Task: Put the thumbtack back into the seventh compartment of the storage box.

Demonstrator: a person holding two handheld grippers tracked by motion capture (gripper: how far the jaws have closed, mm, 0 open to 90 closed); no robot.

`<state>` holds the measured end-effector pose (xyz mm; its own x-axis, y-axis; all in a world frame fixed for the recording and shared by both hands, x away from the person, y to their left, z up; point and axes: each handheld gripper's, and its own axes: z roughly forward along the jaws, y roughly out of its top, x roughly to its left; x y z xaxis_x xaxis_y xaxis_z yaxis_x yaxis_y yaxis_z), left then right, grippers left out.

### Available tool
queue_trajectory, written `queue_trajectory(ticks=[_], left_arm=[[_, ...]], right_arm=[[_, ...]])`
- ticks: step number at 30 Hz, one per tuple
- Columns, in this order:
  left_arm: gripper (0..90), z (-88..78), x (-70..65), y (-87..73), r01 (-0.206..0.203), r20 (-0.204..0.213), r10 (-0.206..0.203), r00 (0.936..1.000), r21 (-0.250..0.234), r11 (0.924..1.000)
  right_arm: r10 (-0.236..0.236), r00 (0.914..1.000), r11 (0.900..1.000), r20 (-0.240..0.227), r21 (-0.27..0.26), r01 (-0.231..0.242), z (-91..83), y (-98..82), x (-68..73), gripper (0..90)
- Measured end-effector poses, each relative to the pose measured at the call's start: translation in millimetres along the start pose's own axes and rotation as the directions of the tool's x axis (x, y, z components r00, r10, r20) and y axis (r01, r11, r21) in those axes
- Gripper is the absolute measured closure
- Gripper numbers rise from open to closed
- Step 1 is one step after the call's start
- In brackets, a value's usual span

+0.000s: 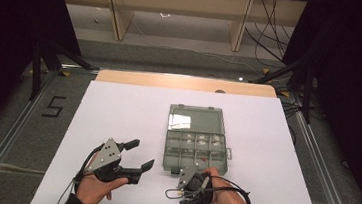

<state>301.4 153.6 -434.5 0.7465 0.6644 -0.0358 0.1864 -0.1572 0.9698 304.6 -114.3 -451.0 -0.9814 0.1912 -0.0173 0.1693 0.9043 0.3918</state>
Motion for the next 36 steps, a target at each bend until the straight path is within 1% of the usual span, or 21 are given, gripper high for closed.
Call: queue_trajectory(ticks=[1, 3, 6, 8, 12, 13, 15, 17, 18, 23, 25, 27, 29, 31, 36], left_arm=[[21.1, 0.1, -0.8, -0.3, 0.011, -0.003, -0.011, 0.9999, 0.0, 0.9999], [21.1, 0.3, -0.9, -0.3, 0.011, -0.003, -0.011, 0.9999, 0.0, 0.9999], [21.1, 0.3, -0.8, -0.4, 0.012, -0.004, -0.012, 0.9999, 0.001, 0.9999], [21.1, 0.3, -1.0, -0.6, 0.016, -0.004, -0.016, 0.9999, 0.002, 0.9999], [21.1, 0.4, -0.8, -0.4, 0.011, -0.004, -0.011, 0.9999, 0.002, 0.9999], [21.1, 0.4, -1.0, -0.6, 0.016, -0.004, -0.016, 0.9999, 0.002, 0.9999], [21.1, 0.4, -0.9, -0.7, 0.017, -0.005, -0.017, 0.9998, 0.002, 0.9999], [21.1, 0.4, -0.8, -0.7, 0.015, -0.005, -0.015, 0.9999, 0.004, 0.9999], [21.1, 0.4, -0.9, -0.7, 0.015, -0.005, -0.015, 0.9999, 0.003, 0.9999], [21.1, 0.5, -0.9, -0.7, 0.015, -0.005, -0.015, 0.9999, 0.004, 0.9999], [21.1, 0.5, -0.8, -0.7, 0.016, -0.005, -0.016, 0.9999, 0.004, 0.9999], [21.1, 0.4, -0.7, -0.7, 0.015, -0.005, -0.015, 0.9999, 0.004, 0.9999], [21.1, 0.5, -0.7, -0.8, 0.015, -0.004, -0.015, 0.9999, 0.004, 0.9999], [21.1, 0.4, -0.7, -0.8, 0.015, -0.005, -0.015, 0.9999, 0.005, 0.9999], [21.1, 0.5, -0.8, -1.1, 0.021, -0.009, -0.021, 0.9997, 0.007, 0.9998]], right_arm=[[0.003, 1.0, 1.0, 0.002, 0.002, -0.003, 0.4, -0.1, 0.1, 54.8], [-0.006, 1.0, 1.0, 0.004, -0.003, 0.006, 1.4, -0.3, -0.5, 56.0], [0.002, 1.0, 1.0, 0.003, 0.005, -0.002, 2.9, -1.2, -0.8, 58.1], [-0.001, 1.0, 1.0, 0.002, 0.001, 0.001, 3.8, -1.4, -1.2, 59.7], [-0.006, 1.0, 1.0, 0.003, 0.002, 0.006, 5.6, -1.3, -0.8, 62.4], [-0.007, 1.0, 1.0, 0.0, 0.004, 0.007, 6.3, -1.1, -0.7, 62.9], [-0.018, 0.9998, 1.0, 0.002, -0.001, 0.018, 7.5, -0.4, -1.4, 63.6], [-0.017, 0.9998, 1.0, 0.006, 0.001, 0.017, 8.4, 0.0, -1.6, 64.1], [-0.024, 0.9997, 1.0, 0.0, 0.0, 0.024, 9.4, -0.2, -2.3, 64.2], [-0.015, 0.9999, 1.0, 0.001, 0.002, 0.015, 10.6, -1.0, -3.0, 65.8], [0.0, 1.0, 1.0, -0.002, 0.006, 0.0, 10.6, -1.5, -2.6, 66.4], [0.0, 1.0, 1.0, -0.002, 0.009, 0.0, 11.3, -2.0, -2.8, 66.8], [-0.005, 1.0, 1.0, -0.007, 0.008, 0.005, 12.3, -2.6, -3.1, 67.7], [-0.021, 0.9998, 1.0, -0.003, 0.004, 0.021, 12.1, -2.6, -3.8, 68.3], [-0.021, 0.9998, 1.0, -0.004, 0.003, 0.021, 12.1, -2.7, -3.9, 70.3]])
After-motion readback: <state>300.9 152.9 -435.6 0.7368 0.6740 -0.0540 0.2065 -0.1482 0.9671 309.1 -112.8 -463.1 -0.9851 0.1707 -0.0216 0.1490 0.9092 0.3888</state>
